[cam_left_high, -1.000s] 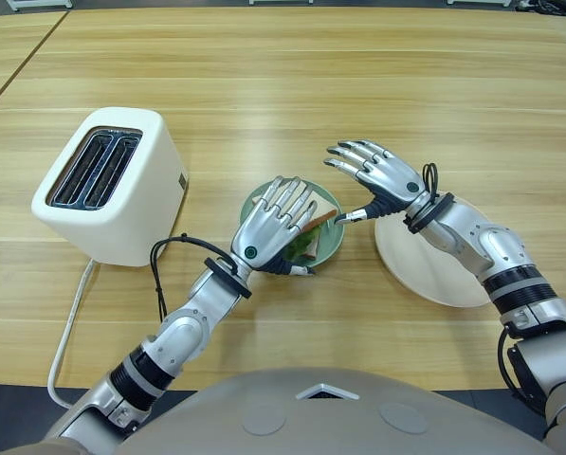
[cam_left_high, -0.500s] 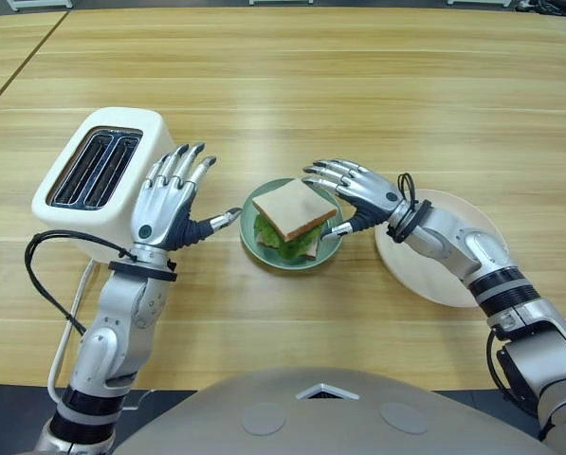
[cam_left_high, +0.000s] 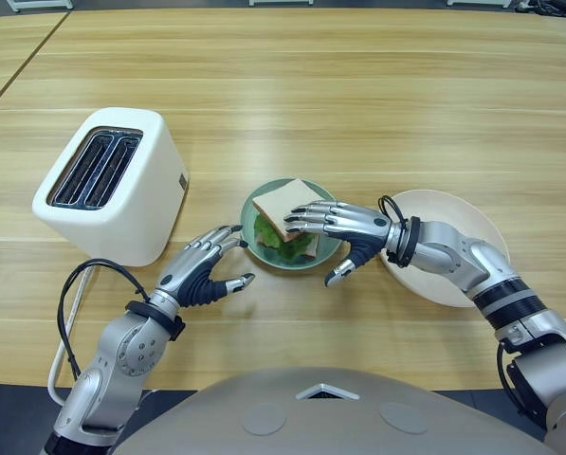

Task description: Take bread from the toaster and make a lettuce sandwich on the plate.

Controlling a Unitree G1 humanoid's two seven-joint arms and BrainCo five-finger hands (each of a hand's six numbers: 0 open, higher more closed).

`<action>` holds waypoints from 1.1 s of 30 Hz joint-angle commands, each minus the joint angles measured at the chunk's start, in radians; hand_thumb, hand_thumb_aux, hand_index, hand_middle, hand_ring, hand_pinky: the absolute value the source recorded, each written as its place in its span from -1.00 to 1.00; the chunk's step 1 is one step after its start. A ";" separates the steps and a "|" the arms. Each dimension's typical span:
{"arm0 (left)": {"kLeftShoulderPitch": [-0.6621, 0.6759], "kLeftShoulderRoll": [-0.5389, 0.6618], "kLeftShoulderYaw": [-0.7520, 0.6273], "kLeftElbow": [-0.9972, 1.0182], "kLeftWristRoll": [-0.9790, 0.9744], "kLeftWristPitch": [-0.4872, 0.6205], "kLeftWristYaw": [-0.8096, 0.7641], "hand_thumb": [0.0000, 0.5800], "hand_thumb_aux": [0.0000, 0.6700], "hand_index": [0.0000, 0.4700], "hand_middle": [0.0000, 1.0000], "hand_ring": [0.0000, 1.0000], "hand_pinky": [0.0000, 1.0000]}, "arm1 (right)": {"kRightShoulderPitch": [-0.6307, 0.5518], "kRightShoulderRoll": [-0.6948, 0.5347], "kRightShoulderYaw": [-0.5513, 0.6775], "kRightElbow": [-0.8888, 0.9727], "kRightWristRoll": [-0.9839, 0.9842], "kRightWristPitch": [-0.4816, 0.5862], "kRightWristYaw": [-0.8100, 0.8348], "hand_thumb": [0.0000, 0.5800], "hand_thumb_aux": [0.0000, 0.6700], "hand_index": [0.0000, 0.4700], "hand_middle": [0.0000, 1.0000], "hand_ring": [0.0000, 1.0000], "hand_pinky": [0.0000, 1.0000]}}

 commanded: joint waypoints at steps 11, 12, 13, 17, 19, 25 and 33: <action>-0.077 -0.045 -0.025 0.122 -0.019 -0.005 0.000 -0.38 -0.66 -0.66 -1.00 -1.00 -1.00 | 0.030 -0.055 0.073 0.012 -0.223 0.012 0.103 -1.00 -1.00 -1.00 -1.00 -1.00 -1.00; -0.079 -0.047 -0.026 0.124 -0.018 -0.004 0.001 -0.38 -0.66 -0.66 -1.00 -1.00 -1.00 | 0.030 -0.056 0.076 0.017 -0.226 0.016 0.107 -1.00 -1.00 -1.00 -1.00 -1.00 -1.00; -0.081 -0.050 -0.026 0.125 -0.019 -0.004 0.001 -0.36 -0.65 -0.65 -1.00 -1.00 -1.00 | 0.030 -0.057 0.080 0.024 -0.227 0.021 0.112 -1.00 -1.00 -1.00 -1.00 -1.00 -1.00; -0.087 -0.052 -0.019 0.131 -0.027 -0.006 0.000 -0.34 -0.64 -0.64 -1.00 -1.00 -1.00 | 0.045 -0.064 0.095 0.034 -0.195 0.037 0.157 -1.00 -1.00 -1.00 -1.00 -1.00 -1.00; -0.089 -0.054 -0.019 0.133 -0.028 -0.006 0.001 -0.36 -0.65 -0.65 -1.00 -1.00 -1.00 | 0.047 -0.066 0.099 0.034 -0.188 0.045 0.173 -1.00 -1.00 -1.00 -1.00 -1.00 -1.00; -0.100 -0.066 0.003 0.135 -0.053 -0.009 0.018 -0.60 -0.79 -0.79 -1.00 -1.00 -1.00 | 0.056 -0.077 0.101 0.021 -0.152 0.055 0.207 -1.00 -1.00 -1.00 -1.00 -1.00 -1.00; -0.112 -0.068 0.028 0.128 -0.063 -0.031 0.050 -1.00 -1.00 -1.00 -1.00 -1.00 -1.00 | 0.001 -0.053 -0.030 -0.087 -0.147 -0.007 0.002 -1.00 -1.00 -1.00 -1.00 -1.00 -1.00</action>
